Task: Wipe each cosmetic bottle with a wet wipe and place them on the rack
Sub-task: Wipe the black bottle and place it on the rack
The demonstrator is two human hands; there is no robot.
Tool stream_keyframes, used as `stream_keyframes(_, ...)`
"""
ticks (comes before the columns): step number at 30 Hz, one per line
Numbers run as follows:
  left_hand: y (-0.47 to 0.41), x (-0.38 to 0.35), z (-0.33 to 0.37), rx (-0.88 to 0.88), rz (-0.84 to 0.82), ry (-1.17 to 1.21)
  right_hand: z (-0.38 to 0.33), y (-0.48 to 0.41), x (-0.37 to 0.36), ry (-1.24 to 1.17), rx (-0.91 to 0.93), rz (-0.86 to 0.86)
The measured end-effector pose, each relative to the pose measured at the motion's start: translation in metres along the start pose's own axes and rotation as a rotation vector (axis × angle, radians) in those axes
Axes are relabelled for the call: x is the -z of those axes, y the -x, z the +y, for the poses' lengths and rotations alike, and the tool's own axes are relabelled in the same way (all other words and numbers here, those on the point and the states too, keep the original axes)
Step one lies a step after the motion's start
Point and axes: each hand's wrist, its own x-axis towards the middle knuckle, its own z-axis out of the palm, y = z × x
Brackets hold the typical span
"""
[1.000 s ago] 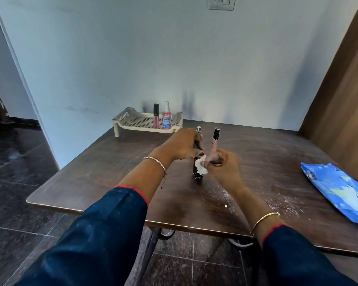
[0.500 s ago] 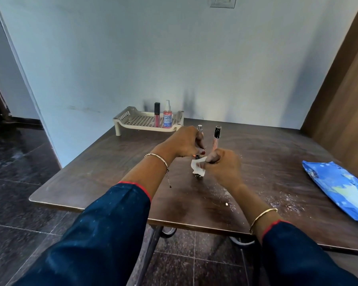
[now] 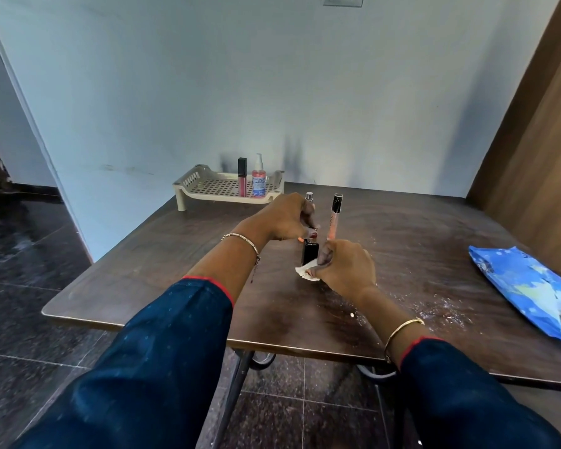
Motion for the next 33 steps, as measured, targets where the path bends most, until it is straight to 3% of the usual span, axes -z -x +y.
stream_keyframes(9,0.0,-0.001,0.001,-0.008,0.007,-0.009,0.016,-0.008,0.009,0.037,-0.009,-0.004)
stream_keyframes(11,0.001,-0.002,0.0,-0.005,0.008,-0.001,0.021,-0.011,0.011,-0.161,-0.069,0.002)
stream_keyframes(15,0.002,-0.003,-0.001,-0.021,-0.013,0.04,0.016,-0.01,0.021,-0.873,-0.196,-0.052)
stream_keyframes(18,0.004,-0.002,-0.005,-0.048,-0.014,0.072,0.009,-0.005,0.024,-1.066,-0.182,-0.147)
stream_keyframes(23,0.006,-0.003,-0.014,-0.078,-0.04,0.183,0.008,-0.009,0.012,-0.939,-0.116,-0.132)
stream_keyframes(29,0.004,-0.014,-0.017,-0.062,-0.005,0.295,0.022,-0.013,-0.011,-0.394,-0.007,-0.135)
stream_keyframes(33,0.004,-0.018,-0.013,-0.074,0.025,0.3,0.021,-0.021,-0.007,-0.304,0.029,-0.112)
